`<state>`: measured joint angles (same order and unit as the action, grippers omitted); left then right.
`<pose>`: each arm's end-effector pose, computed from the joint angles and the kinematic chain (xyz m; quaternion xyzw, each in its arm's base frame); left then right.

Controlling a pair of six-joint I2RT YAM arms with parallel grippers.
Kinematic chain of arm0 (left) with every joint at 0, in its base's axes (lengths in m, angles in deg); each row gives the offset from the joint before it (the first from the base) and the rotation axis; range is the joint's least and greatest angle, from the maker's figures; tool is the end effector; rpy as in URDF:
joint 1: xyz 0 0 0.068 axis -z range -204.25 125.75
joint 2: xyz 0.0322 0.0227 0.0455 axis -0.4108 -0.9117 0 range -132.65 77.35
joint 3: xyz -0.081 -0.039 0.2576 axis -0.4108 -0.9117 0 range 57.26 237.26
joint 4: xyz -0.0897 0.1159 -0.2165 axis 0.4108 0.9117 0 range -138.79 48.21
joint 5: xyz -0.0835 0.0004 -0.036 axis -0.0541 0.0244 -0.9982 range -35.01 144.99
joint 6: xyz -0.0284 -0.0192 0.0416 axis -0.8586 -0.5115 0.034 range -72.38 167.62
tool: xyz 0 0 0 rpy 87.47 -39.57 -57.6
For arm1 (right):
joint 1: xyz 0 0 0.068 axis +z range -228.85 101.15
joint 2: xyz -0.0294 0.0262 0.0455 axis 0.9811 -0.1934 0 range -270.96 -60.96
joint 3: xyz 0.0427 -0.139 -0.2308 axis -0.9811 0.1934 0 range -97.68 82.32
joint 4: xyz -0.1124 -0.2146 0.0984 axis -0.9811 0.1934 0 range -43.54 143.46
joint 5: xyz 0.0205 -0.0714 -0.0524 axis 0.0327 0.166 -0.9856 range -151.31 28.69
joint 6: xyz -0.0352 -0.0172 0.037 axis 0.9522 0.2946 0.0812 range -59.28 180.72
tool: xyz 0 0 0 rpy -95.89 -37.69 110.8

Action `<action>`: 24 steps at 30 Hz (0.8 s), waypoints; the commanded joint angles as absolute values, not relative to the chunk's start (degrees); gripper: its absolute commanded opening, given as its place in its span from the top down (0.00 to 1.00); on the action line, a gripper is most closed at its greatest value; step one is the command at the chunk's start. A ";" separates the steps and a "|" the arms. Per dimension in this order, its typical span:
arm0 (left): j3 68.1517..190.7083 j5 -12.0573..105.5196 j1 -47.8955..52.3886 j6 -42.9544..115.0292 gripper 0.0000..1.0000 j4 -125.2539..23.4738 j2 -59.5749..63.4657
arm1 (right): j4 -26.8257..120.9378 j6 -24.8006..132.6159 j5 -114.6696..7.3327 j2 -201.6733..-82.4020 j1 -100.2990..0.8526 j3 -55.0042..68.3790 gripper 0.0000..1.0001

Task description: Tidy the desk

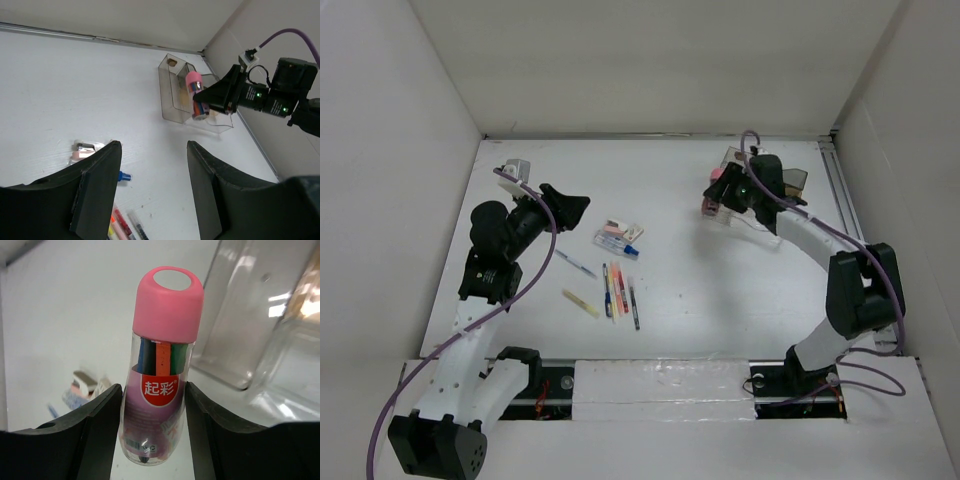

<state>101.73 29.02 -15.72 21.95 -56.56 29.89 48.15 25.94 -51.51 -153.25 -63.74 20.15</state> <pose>0.1905 -0.0444 0.3639 0.0653 0.6770 -0.3563 0.6407 0.3511 0.1010 0.2487 0.1078 0.8649 0.2720 0.4078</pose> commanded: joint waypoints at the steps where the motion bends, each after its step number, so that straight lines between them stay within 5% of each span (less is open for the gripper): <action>1: 102.96 27.57 -15.64 21.51 0.49 -59.95 30.86 | 44.00 25.48 -53.49 -154.11 -68.38 13.96 0.65; 8: 102.79 27.66 -15.64 21.69 0.49 -59.95 30.94 | 46.02 26.09 -53.93 -160.79 -71.99 6.75 0.59; 12: 102.88 27.57 -15.64 21.69 0.49 -59.95 30.86 | 47.94 26.53 -55.15 -161.77 -72.52 5.86 0.43; 15: 102.88 27.66 -15.64 21.69 0.49 -59.86 30.68 | 47.34 26.53 -56.04 -160.54 -72.52 7.08 0.21; 19: 102.88 27.48 -15.64 21.51 0.49 -60.04 30.68 | 47.08 26.71 -55.86 -158.78 -72.52 7.96 0.21; 21: 102.88 27.48 -15.64 21.60 0.49 -60.04 30.68 | 47.08 27.41 -55.77 -157.38 -70.59 9.37 0.25; 24: 102.79 27.48 -15.64 21.60 0.49 -60.04 30.68 | 42.87 29.42 -54.11 -155.27 -65.77 12.52 0.69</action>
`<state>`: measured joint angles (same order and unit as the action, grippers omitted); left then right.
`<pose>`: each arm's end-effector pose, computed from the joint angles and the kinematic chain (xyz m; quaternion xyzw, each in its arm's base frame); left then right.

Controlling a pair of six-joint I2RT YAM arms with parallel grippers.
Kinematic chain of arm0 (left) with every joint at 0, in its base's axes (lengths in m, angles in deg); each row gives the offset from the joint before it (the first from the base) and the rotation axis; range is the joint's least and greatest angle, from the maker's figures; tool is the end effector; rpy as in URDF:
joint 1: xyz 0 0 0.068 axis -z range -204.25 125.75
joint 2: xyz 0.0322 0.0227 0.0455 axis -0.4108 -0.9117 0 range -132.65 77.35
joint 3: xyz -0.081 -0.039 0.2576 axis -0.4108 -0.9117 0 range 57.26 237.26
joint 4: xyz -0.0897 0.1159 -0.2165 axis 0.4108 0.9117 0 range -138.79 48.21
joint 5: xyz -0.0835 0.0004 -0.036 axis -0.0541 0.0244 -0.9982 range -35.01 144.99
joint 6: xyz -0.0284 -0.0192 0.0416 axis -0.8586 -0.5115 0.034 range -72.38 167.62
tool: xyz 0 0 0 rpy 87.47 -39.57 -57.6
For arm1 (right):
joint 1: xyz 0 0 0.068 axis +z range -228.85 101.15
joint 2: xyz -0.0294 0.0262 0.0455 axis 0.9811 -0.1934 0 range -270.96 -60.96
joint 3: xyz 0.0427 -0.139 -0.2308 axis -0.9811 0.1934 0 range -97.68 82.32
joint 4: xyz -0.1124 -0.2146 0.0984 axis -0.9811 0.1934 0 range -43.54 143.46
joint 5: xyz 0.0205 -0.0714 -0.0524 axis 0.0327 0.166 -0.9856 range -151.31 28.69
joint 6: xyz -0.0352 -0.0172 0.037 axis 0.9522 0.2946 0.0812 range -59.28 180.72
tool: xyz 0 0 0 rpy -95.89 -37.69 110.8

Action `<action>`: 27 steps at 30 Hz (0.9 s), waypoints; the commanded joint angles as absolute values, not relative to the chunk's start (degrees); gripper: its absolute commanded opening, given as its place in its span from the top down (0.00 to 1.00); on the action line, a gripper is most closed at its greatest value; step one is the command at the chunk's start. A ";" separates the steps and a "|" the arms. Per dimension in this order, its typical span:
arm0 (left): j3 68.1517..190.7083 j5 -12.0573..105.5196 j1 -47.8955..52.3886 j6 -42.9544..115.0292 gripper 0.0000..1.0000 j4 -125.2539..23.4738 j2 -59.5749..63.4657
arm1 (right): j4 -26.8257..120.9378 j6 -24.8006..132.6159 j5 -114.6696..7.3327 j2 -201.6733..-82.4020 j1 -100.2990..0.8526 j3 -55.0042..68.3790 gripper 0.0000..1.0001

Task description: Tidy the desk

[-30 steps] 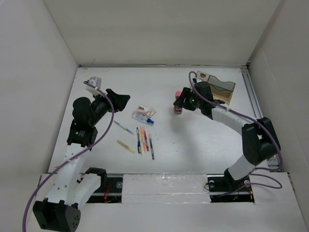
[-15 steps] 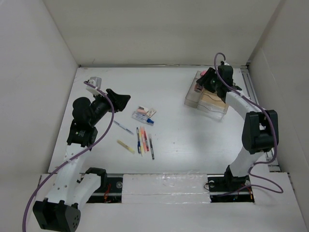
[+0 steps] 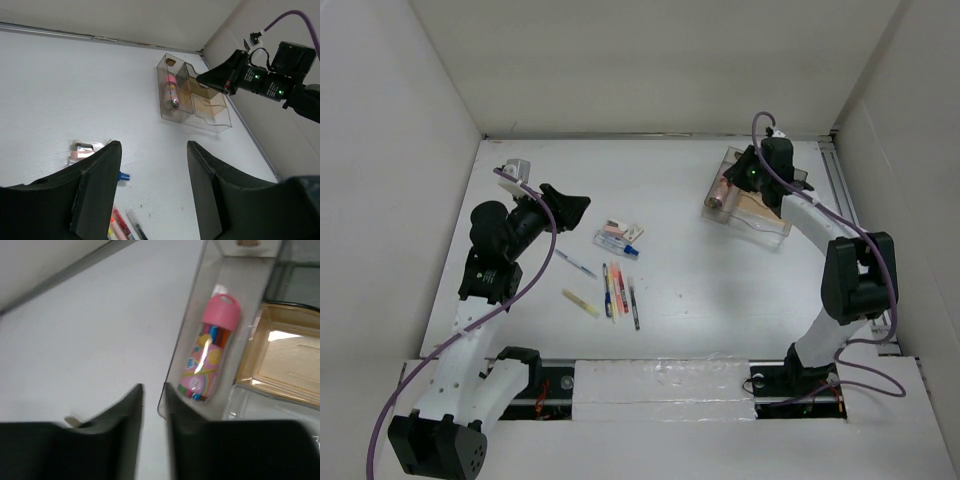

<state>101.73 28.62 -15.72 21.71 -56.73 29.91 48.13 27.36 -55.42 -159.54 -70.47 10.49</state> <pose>0.1903 -0.0446 0.3643 0.0669 0.6758 -0.3597 0.6398 0.3966 0.0621 0.2658 0.1599 0.8433 0.2234 0.4619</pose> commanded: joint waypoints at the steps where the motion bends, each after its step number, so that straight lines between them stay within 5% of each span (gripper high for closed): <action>1: 102.88 27.48 -15.64 21.60 0.49 -60.04 30.68 | 42.07 30.39 -53.41 -155.18 -64.10 13.06 0.81; 2: 102.96 27.48 -15.64 21.60 0.50 -59.95 30.68 | 41.89 31.44 -53.05 -155.44 -62.08 13.32 0.97; 7: 103.49 29.06 -15.64 21.60 0.52 -58.81 30.77 | 44.53 41.81 -55.16 -160.61 -47.75 9.73 0.98; 11: 104.81 38.34 -15.64 20.73 0.55 -53.99 31.56 | 45.23 46.39 -51.30 -164.92 -41.95 6.65 0.58; 14: 105.69 47.76 -15.64 18.97 0.56 -50.04 31.82 | 46.28 49.55 -49.97 -168.25 -38.25 4.02 0.37; 27: 105.43 48.67 -15.64 18.70 0.57 -49.93 32.44 | 57.09 55.88 -52.53 -181.27 -32.89 -8.55 0.33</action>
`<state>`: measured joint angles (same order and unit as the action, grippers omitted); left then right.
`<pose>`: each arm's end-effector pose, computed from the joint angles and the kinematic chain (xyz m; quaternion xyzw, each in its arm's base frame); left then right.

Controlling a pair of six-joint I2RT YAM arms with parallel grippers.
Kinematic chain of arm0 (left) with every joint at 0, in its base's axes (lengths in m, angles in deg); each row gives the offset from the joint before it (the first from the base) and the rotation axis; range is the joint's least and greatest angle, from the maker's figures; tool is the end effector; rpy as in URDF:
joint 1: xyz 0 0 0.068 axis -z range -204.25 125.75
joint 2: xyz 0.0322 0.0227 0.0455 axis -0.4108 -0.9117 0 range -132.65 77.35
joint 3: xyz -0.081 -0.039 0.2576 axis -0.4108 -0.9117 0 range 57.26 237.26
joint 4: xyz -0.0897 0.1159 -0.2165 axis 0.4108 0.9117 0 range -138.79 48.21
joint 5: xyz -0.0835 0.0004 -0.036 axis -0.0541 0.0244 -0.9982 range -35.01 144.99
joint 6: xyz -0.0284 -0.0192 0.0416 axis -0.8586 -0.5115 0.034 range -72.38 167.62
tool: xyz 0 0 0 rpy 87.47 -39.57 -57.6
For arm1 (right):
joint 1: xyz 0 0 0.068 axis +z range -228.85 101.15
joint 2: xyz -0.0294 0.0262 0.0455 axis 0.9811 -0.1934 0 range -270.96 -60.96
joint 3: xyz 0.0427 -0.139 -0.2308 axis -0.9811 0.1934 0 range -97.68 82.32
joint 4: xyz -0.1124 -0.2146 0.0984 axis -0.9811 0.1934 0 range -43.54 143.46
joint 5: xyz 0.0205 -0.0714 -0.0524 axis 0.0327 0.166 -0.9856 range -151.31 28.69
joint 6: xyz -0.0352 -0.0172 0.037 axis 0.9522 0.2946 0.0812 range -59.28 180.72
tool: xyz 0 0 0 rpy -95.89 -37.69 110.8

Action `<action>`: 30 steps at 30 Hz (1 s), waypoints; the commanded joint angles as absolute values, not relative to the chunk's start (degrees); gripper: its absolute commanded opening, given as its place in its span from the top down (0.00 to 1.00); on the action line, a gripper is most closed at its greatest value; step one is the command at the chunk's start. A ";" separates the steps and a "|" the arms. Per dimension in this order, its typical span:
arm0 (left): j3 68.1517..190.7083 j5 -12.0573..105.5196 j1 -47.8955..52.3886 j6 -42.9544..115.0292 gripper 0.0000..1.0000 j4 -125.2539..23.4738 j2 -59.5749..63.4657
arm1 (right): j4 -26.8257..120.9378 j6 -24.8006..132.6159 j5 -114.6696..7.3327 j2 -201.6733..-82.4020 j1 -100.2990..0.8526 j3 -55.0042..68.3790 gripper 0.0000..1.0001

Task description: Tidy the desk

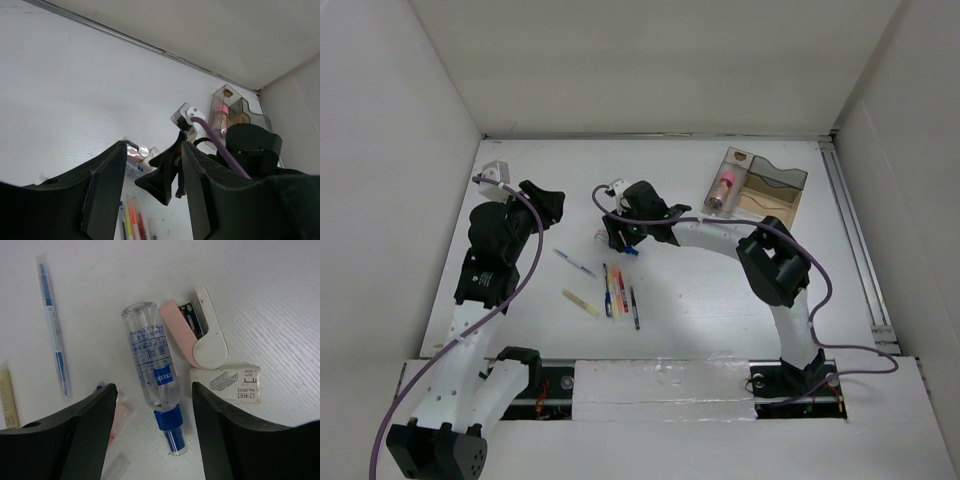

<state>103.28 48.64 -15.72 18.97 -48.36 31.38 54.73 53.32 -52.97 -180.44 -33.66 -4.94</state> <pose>0.1882 -0.0323 0.3627 -0.0852 0.7043 -0.2616 0.6544 0.3292 0.3386 0.1925 -0.3220 0.8471 0.2442 0.3452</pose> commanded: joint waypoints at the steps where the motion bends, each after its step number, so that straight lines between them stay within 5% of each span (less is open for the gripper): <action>1: 105.42 48.49 -15.64 18.70 0.57 -49.93 32.44 | 57.53 56.15 -52.43 -181.63 -32.88 -8.82 0.33; 10: 105.16 47.70 -15.64 18.79 0.57 -50.37 32.44 | 59.38 57.12 -55.07 -183.74 -30.25 -9.79 0.39; 12: 105.25 47.70 -15.64 18.79 0.56 -50.37 32.53 | 59.64 57.03 -55.51 -184.18 -30.25 -9.61 0.50; 23: 105.07 47.17 -15.64 18.70 0.56 -50.54 32.44 | 59.91 57.38 -56.04 -185.67 -30.25 -9.61 0.48; 30: 105.07 46.99 -15.64 18.70 0.56 -50.81 32.09 | 57.89 57.73 -56.30 -181.90 -30.25 -8.30 0.68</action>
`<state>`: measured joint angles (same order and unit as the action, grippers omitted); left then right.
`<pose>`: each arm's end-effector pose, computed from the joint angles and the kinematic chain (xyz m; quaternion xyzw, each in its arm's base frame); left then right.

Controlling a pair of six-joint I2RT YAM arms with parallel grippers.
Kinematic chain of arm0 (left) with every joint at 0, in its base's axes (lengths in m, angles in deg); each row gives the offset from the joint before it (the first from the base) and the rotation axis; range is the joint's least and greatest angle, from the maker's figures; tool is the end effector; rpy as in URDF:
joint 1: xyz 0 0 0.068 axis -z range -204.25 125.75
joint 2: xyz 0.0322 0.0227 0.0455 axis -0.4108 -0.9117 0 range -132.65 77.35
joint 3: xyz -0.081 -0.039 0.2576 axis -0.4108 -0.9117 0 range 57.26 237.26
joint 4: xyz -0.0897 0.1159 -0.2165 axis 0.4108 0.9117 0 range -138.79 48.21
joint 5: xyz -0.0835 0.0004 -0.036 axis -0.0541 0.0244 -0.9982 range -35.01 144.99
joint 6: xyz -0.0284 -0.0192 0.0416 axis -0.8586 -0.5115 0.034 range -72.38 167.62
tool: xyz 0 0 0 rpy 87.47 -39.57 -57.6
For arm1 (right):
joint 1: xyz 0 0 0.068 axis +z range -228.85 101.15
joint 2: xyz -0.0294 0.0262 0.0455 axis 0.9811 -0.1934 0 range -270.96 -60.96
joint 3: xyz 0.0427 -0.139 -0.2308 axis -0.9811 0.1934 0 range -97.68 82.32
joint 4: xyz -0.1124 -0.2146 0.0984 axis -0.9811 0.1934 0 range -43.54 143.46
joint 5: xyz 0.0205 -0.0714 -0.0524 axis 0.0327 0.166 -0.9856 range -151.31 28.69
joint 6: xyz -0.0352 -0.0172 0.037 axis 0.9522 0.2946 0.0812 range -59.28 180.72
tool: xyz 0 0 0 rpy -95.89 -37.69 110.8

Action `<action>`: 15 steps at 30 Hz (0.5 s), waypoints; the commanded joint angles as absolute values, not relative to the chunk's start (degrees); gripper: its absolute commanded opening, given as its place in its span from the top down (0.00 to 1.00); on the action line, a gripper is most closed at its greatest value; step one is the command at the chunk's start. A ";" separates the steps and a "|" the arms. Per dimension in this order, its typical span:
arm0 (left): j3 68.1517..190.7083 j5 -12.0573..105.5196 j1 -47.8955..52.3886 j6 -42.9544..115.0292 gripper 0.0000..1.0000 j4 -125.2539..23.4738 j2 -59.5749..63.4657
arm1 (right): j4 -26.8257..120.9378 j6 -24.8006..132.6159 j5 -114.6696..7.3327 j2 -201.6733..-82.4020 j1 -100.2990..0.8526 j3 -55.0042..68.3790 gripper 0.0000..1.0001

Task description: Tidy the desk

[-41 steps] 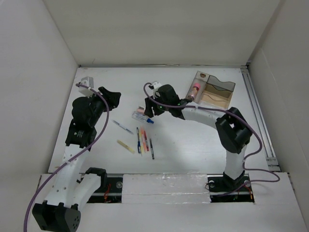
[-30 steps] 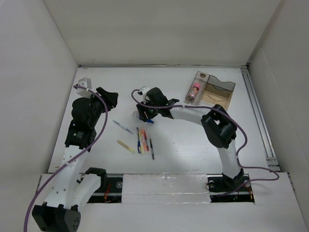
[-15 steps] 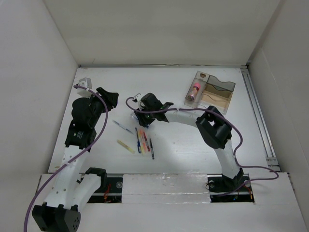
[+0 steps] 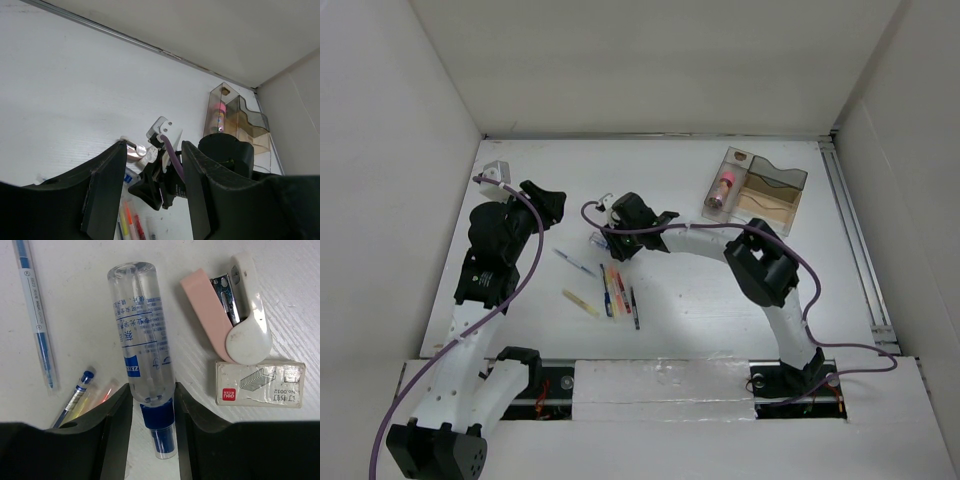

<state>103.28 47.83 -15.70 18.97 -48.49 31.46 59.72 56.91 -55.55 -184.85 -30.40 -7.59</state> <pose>0.1877 -0.0328 0.3632 -0.0798 0.7037 -0.2667 0.6537 0.3145 0.3602 0.1651 -0.3701 0.8534 0.2024 0.3063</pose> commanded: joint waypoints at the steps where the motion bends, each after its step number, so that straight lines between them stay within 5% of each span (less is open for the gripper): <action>1: 104.99 46.99 -15.64 18.70 0.56 -50.81 32.17 | 56.93 57.91 -56.30 -179.89 -30.25 -7.68 0.69; 15: 104.81 46.12 -15.64 18.61 0.56 -51.25 32.09 | 47.08 46.23 -55.94 -157.14 -46.38 7.06 0.74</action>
